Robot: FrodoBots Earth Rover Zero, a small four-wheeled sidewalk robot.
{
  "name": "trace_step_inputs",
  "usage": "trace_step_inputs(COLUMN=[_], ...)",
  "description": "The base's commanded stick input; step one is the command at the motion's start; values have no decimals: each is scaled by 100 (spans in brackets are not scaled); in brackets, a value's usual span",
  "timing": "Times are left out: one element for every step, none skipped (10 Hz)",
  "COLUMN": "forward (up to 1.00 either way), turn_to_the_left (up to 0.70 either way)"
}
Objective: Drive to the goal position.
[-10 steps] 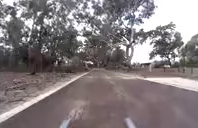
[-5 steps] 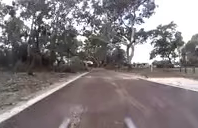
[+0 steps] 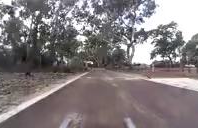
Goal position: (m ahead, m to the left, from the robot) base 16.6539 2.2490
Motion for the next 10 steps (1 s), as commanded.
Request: trace_step_inputs(forward=[60,60,60,60,60,60,60,60,60,60], turn_to_the_left=[0,0,0,0,0,0,0,0,0,0])
